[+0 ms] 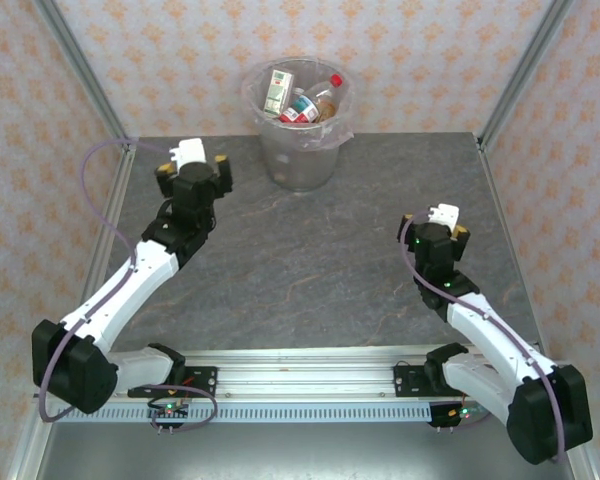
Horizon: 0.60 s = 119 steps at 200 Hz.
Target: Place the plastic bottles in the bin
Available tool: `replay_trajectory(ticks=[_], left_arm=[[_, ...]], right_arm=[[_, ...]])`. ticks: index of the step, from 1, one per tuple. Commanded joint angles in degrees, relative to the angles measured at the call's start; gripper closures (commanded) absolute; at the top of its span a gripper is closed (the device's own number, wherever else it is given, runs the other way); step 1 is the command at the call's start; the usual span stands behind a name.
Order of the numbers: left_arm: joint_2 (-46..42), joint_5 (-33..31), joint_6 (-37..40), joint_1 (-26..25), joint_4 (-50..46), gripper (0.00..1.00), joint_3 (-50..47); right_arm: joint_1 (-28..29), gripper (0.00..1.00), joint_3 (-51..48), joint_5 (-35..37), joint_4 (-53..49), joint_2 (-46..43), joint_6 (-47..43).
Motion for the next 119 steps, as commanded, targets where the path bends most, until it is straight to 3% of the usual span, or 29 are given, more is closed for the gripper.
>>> replay_trajectory(ticks=[1,19,37,52,85,103,119], left_arm=[[-1.98,-0.53,-0.62,5.1,0.63,0.0,-7.05],[-2.45,0.34,0.4,6.78,2.63,0.0,-12.81],[-2.05,-1.33,4.22,7.2,13.22,0.0,-21.36],[-0.2,1.26,4.06,9.36,20.25,0.0,-26.31],[8.28,5.28,4.75,12.73,28.77,0.0,-28.08],[11.46,10.19,3.07,14.03,29.61,0.0,-26.64],[13.6,14.14,4.03,14.22,36.26,0.0,-29.01]], right_arm=[[-4.04,0.01,-2.63,-1.82,5.58,0.6,0.99],[-7.25,0.01,-4.07,-4.09,8.38,2.61,0.99],[-9.75,0.01,-4.82,-7.47,10.79,5.43,0.7],[-11.13,0.01,-5.22,-10.41,13.43,8.44,0.12],[-12.12,0.01,-4.23,-12.85,16.71,14.38,-2.2],[-12.34,0.01,-3.61,-13.46,17.93,17.14,-2.68],[-12.51,0.01,-3.66,-14.75,19.58,18.6,-3.37]])
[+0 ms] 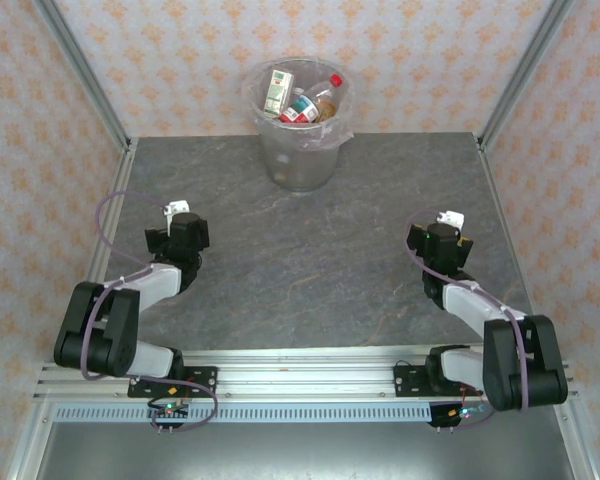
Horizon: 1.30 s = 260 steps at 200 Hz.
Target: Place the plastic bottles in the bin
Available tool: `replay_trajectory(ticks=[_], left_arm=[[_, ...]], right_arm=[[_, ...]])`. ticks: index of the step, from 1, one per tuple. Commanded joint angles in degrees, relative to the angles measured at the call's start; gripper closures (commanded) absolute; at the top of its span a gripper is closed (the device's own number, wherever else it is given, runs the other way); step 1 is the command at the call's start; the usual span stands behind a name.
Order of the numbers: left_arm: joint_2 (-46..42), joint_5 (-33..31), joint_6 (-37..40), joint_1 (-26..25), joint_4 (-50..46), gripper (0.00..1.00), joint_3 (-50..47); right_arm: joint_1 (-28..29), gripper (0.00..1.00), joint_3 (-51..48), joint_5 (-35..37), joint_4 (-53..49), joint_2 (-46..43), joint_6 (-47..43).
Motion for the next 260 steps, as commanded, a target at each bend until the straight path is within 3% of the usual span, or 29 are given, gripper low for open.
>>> replay_trajectory(ticks=[1,22,46,52,79,132,162,170,260], left_arm=[[2.17,6.47,0.74,0.71,13.35,0.0,-1.89],[4.16,9.48,2.41,0.8,28.43,0.0,-9.44],[4.01,2.64,-0.78,0.7,21.22,0.0,-6.0],[4.38,1.69,-0.73,0.66,23.35,0.0,-6.64],[4.04,1.5,-1.2,0.54,21.84,0.0,-6.27],[4.23,1.41,-0.95,0.58,22.6,0.0,-6.46],[4.16,1.5,-1.06,0.56,22.52,0.0,-6.43],[4.15,1.5,-1.0,0.56,22.52,0.0,-6.47],[4.24,1.67,-0.94,0.58,22.34,0.0,-6.37]], right_arm=[[-0.47,0.01,1.05,-2.51,4.92,1.76,-1.79],[-0.64,0.01,0.7,-4.15,7.07,3.11,-2.58],[-0.8,0.01,-0.57,-6.07,10.59,3.14,-3.87],[-0.82,0.01,-1.4,-6.97,12.69,3.14,-4.06],[-0.91,0.01,-4.87,-9.81,23.8,4.66,-3.43],[-1.29,0.01,-8.14,-8.9,42.09,17.19,-3.44],[-2.15,0.01,1.82,-6.93,23.99,18.16,-1.0],[-3.87,0.01,0.91,-9.78,24.99,17.49,-0.16],[-3.9,0.01,0.55,-10.3,25.63,17.38,-0.58]])
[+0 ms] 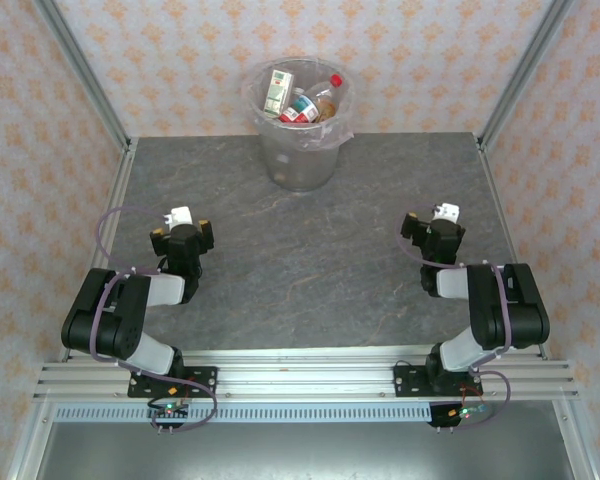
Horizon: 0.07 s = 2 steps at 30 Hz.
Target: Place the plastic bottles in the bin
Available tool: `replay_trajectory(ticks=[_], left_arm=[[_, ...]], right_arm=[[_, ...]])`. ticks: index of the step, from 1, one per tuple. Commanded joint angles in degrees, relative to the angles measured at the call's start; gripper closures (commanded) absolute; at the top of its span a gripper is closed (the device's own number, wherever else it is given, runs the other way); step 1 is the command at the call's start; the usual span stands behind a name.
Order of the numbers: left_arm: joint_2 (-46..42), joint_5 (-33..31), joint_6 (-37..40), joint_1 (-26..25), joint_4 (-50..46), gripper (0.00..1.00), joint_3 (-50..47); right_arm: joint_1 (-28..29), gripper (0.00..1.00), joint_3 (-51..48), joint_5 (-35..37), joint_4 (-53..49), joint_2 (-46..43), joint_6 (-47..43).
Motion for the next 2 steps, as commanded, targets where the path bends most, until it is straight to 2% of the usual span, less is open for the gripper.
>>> replay_trajectory(ticks=[1,2], left_arm=[[-0.3,-1.5,-1.01,0.35,1.93,0.0,1.01],[-0.38,-1.52,-1.04,0.29,1.91,0.0,1.02]], right_arm=[[0.02,0.01,0.0,-0.73,-0.29,-0.32,0.98],[-0.05,0.01,0.0,-0.74,-0.29,-0.4,0.98]])
